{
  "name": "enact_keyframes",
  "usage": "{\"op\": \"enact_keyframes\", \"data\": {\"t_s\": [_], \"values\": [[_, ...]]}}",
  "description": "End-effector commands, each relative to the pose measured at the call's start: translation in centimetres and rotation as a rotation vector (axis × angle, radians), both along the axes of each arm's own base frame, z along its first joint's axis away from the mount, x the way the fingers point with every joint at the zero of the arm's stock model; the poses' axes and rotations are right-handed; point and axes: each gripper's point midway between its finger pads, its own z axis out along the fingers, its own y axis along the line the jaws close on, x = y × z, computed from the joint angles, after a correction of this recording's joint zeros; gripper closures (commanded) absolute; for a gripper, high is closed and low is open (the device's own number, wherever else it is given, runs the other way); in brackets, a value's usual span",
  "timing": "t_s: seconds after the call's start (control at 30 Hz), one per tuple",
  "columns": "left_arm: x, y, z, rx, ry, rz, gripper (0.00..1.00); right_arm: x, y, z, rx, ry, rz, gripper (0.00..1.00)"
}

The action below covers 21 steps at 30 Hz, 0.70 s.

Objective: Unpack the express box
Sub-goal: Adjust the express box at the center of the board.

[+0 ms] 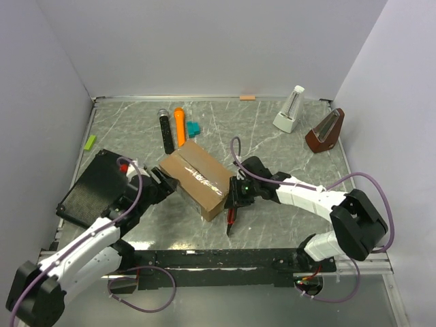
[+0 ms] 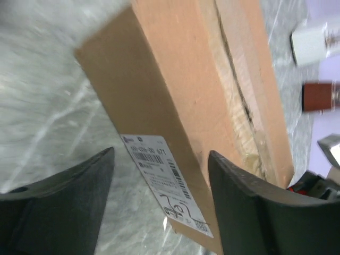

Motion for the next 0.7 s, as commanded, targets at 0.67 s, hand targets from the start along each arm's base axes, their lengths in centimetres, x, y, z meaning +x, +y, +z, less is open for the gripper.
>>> {"op": "enact_keyframes", "data": {"t_s": [0.67], "values": [[11.1,-0.3,2.6,0.14,0.052,-0.266,0.13,3.0,-2.0,1.5,0.043,-0.082,-0.005,1.0]]}}
